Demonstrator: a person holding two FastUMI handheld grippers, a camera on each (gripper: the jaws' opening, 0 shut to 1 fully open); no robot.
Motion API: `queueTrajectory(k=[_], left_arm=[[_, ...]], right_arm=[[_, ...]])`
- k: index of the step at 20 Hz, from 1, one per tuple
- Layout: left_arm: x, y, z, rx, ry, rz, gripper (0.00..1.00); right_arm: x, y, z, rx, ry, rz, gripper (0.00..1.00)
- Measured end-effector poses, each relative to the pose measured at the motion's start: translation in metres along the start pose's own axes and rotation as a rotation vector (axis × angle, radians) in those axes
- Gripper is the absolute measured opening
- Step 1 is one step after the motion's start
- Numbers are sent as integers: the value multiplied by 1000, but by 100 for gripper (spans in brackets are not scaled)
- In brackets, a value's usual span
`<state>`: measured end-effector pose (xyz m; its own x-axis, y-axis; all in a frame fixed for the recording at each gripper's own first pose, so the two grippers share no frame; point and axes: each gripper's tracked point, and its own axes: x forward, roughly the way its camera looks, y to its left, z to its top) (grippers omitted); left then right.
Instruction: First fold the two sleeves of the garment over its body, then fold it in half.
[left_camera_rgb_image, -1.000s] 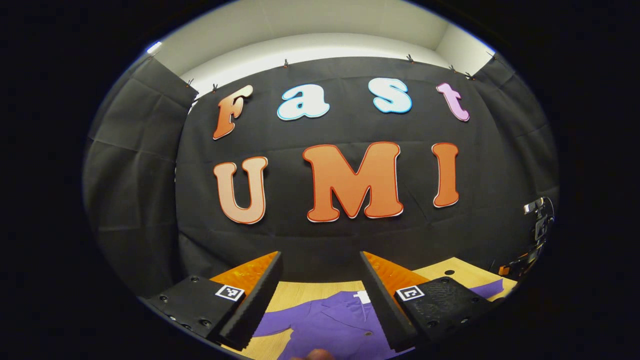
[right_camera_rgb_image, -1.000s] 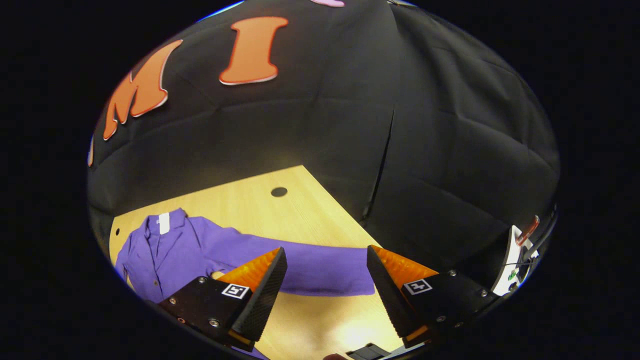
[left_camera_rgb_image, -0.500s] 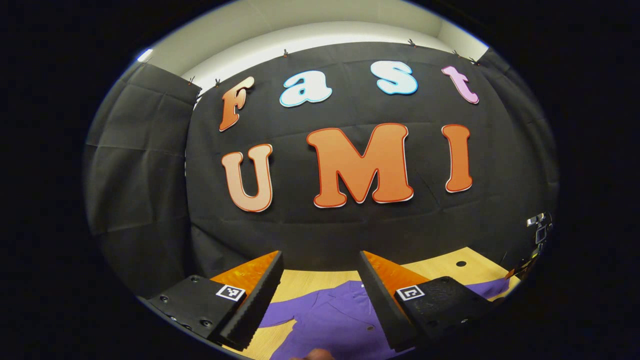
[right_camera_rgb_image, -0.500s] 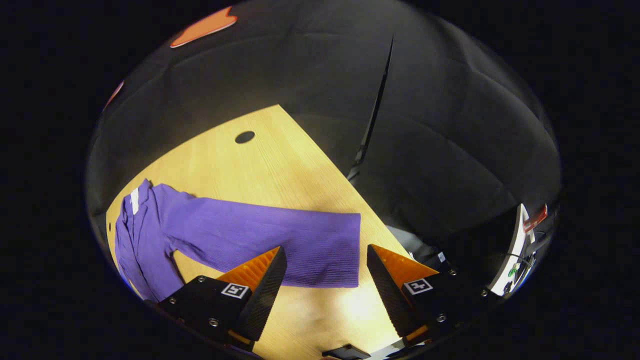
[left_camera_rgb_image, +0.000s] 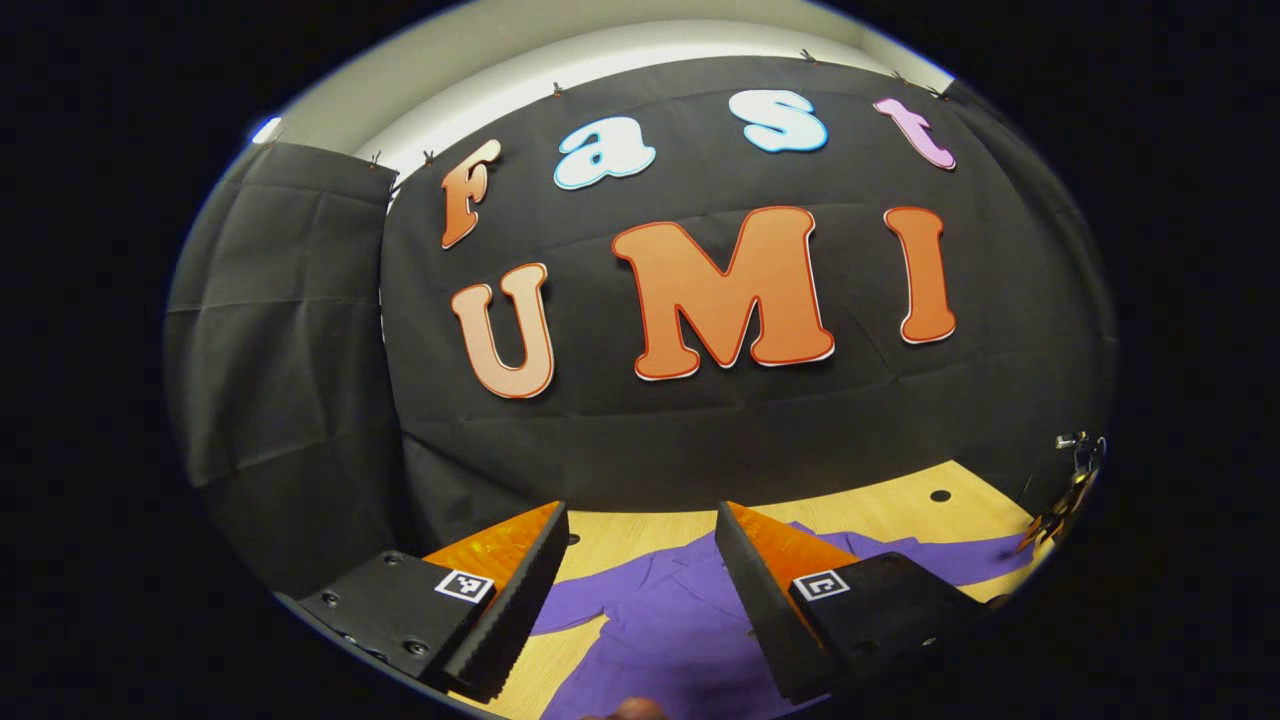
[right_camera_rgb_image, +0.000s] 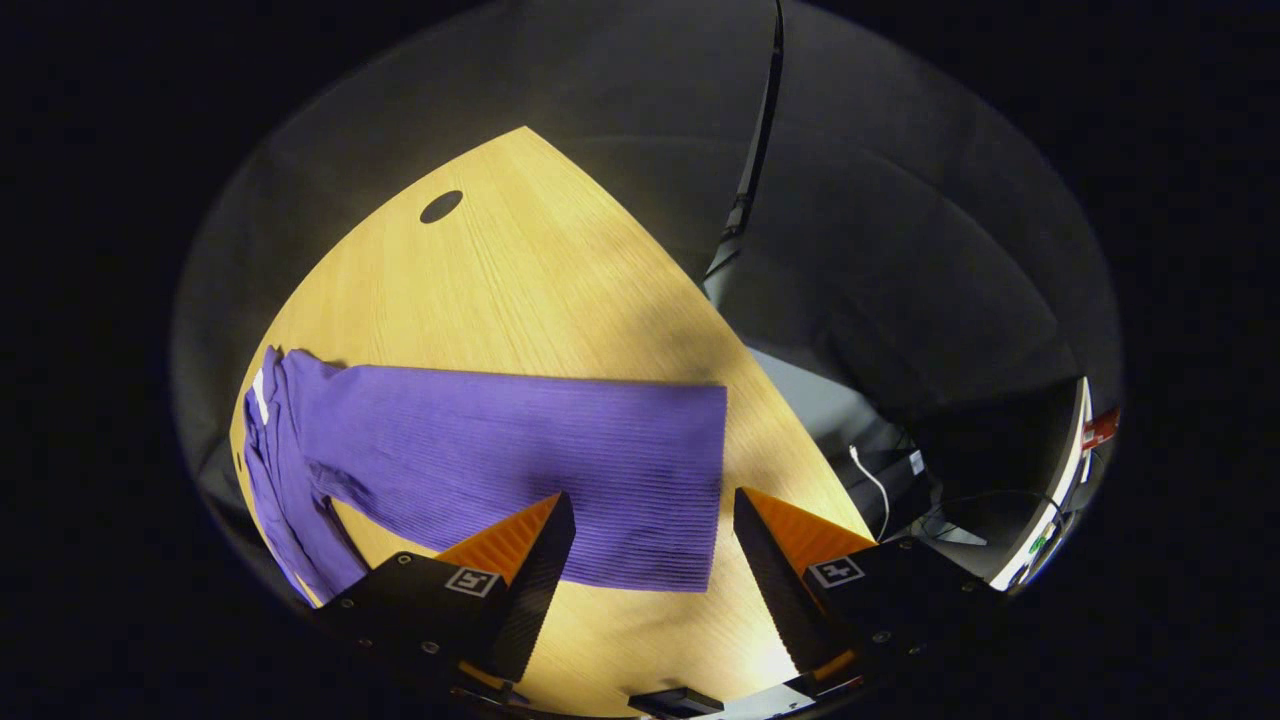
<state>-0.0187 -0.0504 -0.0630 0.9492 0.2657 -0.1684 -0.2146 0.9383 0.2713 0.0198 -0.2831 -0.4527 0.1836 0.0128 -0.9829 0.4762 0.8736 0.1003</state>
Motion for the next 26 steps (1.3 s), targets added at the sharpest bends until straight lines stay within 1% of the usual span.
queueTrajectory(k=[3,5,6,7,8,9,10,12,13,14,17,21,23,26], left_arm=[[0,-3,-10,5,29,4,93],[1,-4,-15,9,44,10,93],[1,-3,-13,9,45,15,93],[1,-2,-14,11,46,20,93],[1,-2,-13,11,49,24,93],[1,-1,-15,11,51,28,93],[1,0,-15,12,52,32,95],[0,5,-16,12,50,40,95],[1,7,-19,6,52,42,93],[2,9,-21,-1,55,42,93],[2,19,-28,-21,71,44,93],[6,34,-33,-40,71,20,93],[11,43,-31,-42,57,-1,92],[21,60,-32,-38,43,-41,92]], right_arm=[[10,-1,1,-9,21,-18,95],[12,-4,3,-27,29,-42,92],[15,-4,5,-37,30,-51,89],[14,-3,4,-37,44,-50,77],[14,0,5,-35,54,-55,79],[15,3,8,-18,59,-54,67],[15,4,9,4,64,-55,55],[16,8,12,83,68,-31,30],[15,13,12,101,75,-6,10],[15,14,9,110,80,26,6],[-3,21,18,99,27,51,4],[-43,52,25,43,-36,93,3],[-67,72,26,20,-75,114,4],[-103,114,31,18,-135,160,4]])
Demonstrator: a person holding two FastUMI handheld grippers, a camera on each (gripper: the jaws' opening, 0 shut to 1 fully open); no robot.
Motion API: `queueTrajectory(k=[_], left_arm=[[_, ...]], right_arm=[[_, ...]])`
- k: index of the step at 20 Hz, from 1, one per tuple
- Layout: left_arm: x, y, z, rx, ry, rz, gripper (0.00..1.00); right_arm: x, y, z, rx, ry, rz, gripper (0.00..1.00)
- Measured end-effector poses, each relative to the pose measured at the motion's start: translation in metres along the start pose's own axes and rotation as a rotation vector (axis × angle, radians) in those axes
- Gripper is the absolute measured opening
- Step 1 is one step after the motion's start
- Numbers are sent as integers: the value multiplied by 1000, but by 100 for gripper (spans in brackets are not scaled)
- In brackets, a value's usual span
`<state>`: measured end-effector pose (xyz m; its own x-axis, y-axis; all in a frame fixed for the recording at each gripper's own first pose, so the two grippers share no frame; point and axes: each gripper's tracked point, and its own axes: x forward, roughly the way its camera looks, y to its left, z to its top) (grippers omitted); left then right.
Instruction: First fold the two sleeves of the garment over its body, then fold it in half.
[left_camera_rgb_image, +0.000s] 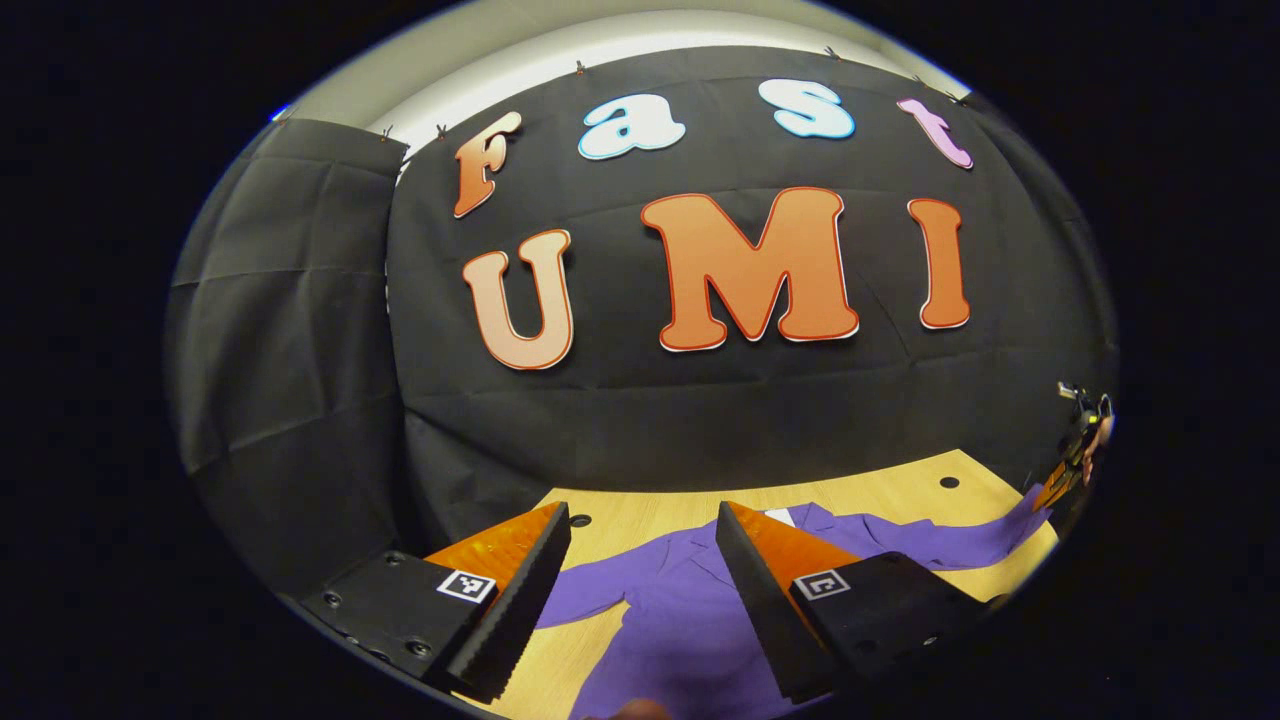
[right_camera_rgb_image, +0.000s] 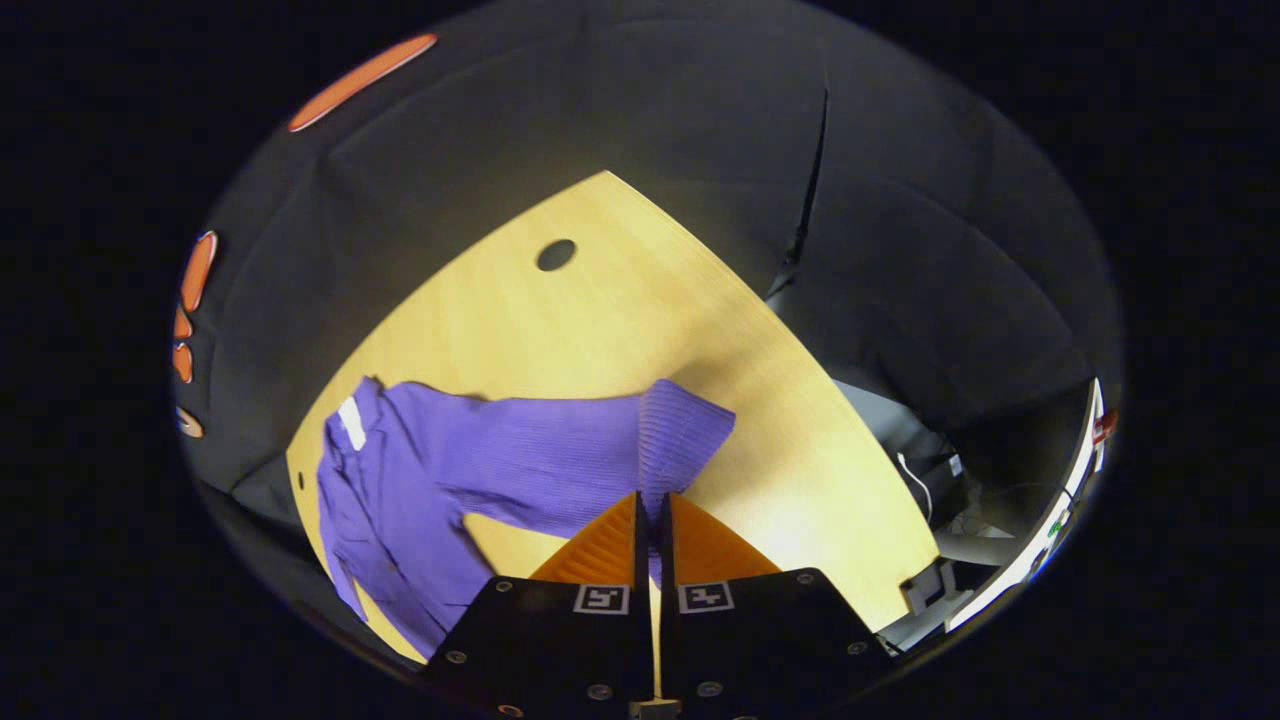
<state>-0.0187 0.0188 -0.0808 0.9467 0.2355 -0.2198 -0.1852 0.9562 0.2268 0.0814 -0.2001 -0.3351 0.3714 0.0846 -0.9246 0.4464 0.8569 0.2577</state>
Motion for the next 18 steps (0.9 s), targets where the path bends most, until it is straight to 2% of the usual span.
queueTrajectory(k=[3,4,6,11,18], left_arm=[[5,29,-4,2,0,-22,92],[8,39,-8,-2,6,-27,95],[11,61,-9,-16,9,-31,92],[15,108,-9,-24,-12,-21,92],[30,163,-32,-60,11,4,92]], right_arm=[[-27,35,3,-46,-51,0,4],[-33,48,3,-61,-64,-2,4],[-46,78,3,-86,-88,7,4],[-73,150,-6,-142,-127,41,3],[-95,263,-27,-290,-162,111,4]])
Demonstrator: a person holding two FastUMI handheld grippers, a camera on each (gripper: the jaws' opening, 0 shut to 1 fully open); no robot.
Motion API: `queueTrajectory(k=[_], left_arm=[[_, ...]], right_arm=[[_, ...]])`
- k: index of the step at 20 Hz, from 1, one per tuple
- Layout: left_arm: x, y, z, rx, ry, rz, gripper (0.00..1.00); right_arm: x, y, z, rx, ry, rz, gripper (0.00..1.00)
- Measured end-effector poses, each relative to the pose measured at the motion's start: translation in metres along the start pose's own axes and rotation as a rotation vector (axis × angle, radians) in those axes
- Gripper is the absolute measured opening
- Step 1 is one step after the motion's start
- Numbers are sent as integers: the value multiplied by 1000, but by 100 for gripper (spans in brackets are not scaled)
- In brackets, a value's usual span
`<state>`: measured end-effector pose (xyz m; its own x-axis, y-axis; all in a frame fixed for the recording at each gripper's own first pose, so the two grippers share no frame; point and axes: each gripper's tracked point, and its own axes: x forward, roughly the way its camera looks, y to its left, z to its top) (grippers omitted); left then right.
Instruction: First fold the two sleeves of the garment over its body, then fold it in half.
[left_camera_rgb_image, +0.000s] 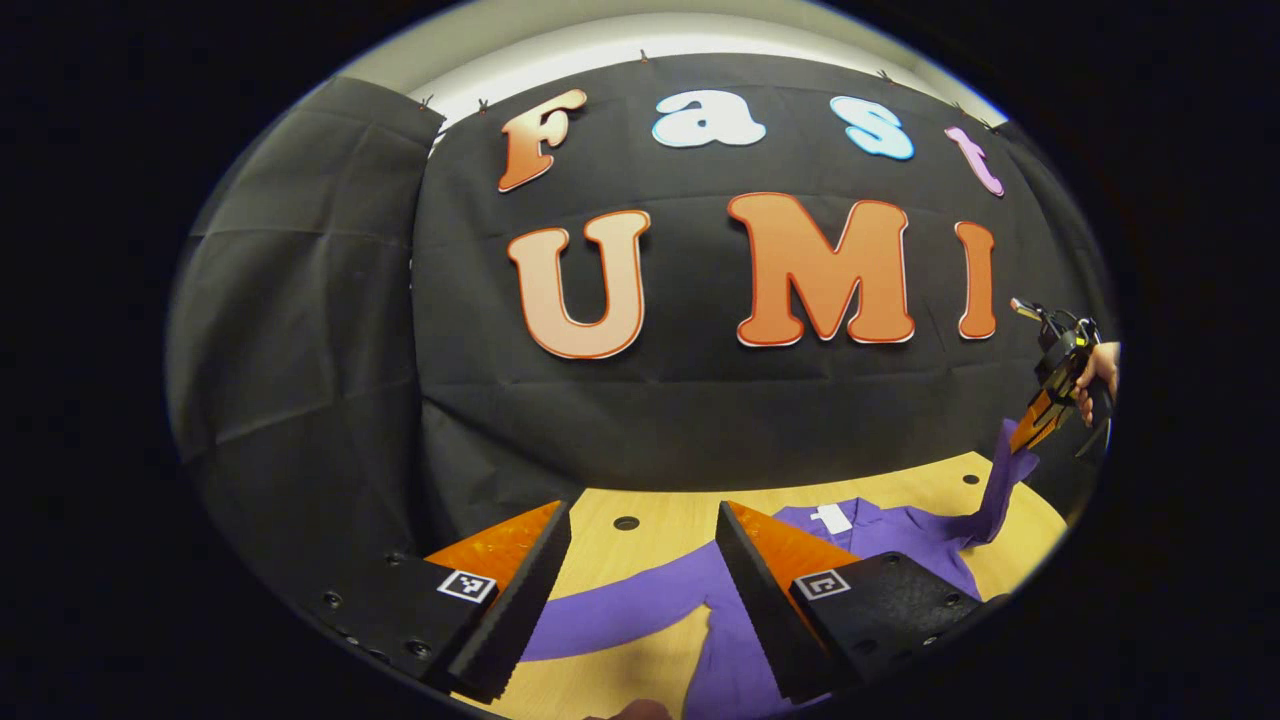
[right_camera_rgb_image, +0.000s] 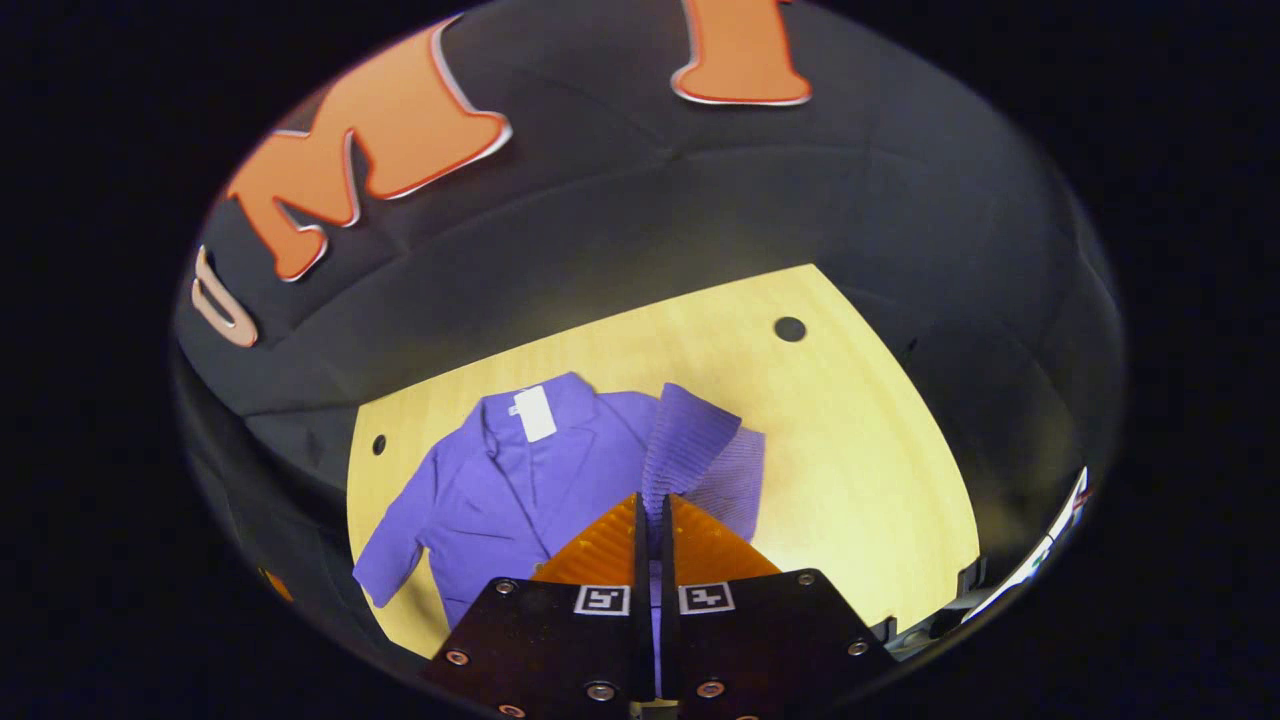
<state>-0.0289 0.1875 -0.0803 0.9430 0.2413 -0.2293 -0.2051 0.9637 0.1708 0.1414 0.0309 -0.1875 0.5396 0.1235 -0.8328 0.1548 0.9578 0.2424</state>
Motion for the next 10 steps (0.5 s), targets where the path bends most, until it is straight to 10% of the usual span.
queueTrajectory(k=[10], left_arm=[[19,88,-38,-18,67,111,92]], right_arm=[[35,192,-23,-190,44,201,3]])
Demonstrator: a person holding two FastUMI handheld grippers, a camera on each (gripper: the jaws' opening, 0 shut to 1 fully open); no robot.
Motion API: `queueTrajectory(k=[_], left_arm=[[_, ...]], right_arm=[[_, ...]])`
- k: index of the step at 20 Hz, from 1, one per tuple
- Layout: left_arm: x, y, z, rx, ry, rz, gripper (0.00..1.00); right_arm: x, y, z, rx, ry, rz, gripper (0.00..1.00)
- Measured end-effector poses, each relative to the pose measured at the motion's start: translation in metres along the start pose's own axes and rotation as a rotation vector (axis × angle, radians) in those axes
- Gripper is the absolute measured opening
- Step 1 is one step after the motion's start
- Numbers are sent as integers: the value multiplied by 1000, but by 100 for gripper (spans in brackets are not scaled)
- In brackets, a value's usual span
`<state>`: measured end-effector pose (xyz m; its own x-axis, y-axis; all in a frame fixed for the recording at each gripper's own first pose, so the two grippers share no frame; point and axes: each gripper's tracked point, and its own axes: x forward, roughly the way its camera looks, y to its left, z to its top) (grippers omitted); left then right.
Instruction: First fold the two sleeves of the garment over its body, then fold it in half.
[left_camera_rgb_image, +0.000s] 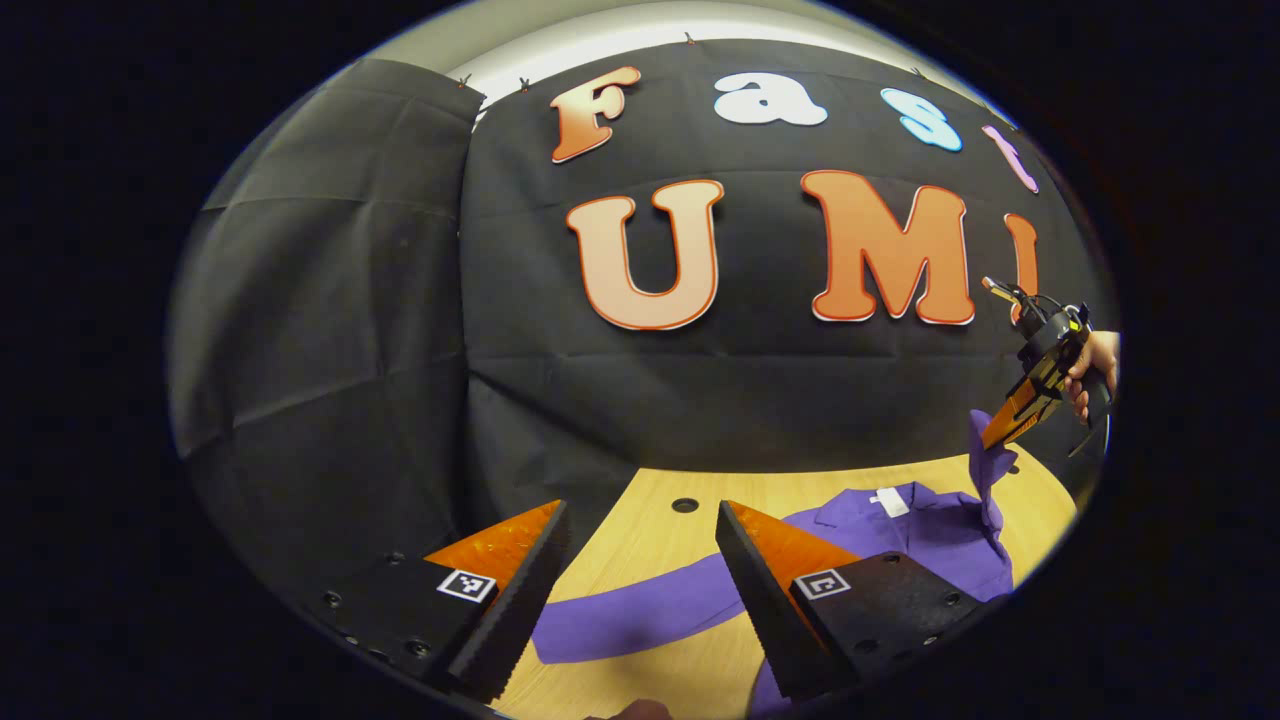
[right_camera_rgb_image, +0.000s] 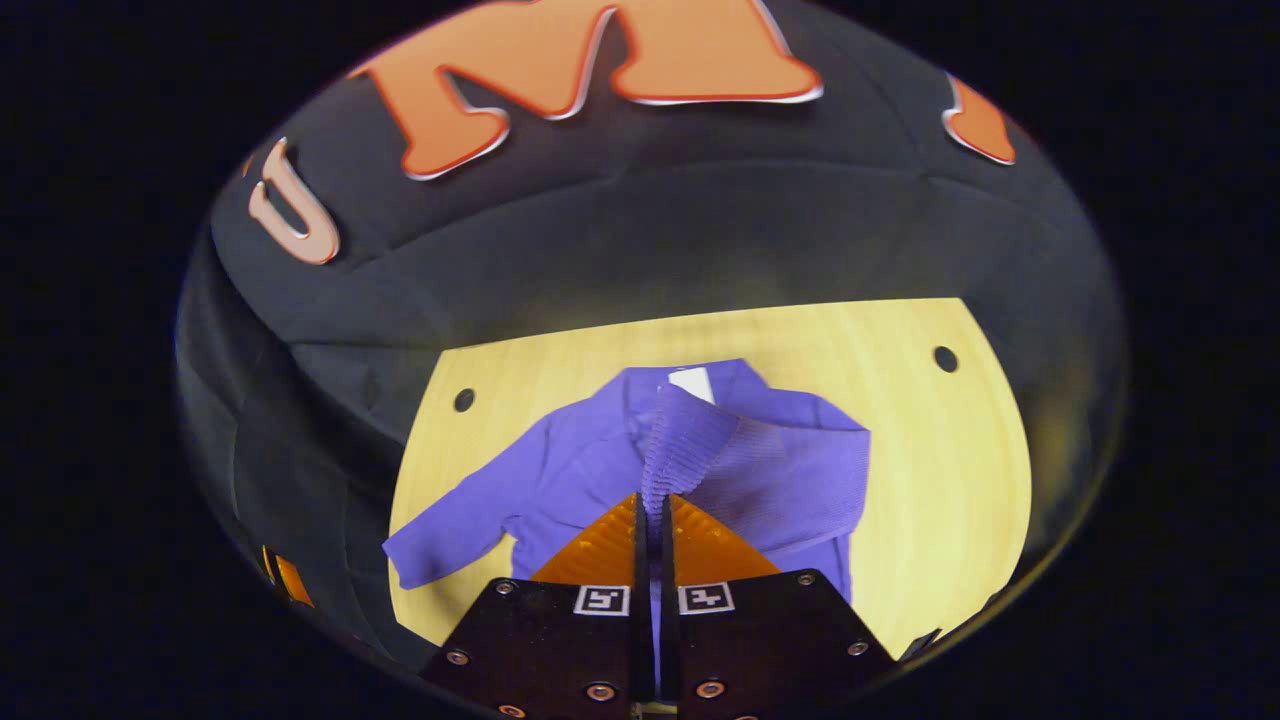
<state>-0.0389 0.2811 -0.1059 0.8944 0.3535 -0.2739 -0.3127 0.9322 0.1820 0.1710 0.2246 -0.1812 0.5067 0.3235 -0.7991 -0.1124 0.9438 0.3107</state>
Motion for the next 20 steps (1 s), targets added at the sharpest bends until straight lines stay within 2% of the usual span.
queueTrajectory(k=[3,5,6,8,9,10,11,12,15,20], left_arm=[[9,23,-17,-7,35,41,92],[17,36,-29,-8,64,69,93],[20,44,-33,-5,76,77,92],[30,54,-42,3,102,94,92],[36,58,-46,4,118,99,92],[42,60,-51,2,136,101,92],[48,62,-56,-5,161,97,92],[54,62,-63,-18,191,86,92],[72,63,-88,-84,306,63,92],[91,64,-146,-202,576,18,93]], right_arm=[[13,47,-2,-51,-3,91,5],[9,60,-1,-87,-31,114,18],[9,59,3,-99,-56,109,34],[-1,52,14,-110,-123,88,44],[-10,47,22,-114,-168,78,60],[-21,40,31,-113,-220,65,61],[-34,37,41,-107,-272,64,67],[-49,32,49,-94,-323,63,86],[-92,15,68,-61,-466,37,95],[-160,-30,79,-21,-673,-51,95]])
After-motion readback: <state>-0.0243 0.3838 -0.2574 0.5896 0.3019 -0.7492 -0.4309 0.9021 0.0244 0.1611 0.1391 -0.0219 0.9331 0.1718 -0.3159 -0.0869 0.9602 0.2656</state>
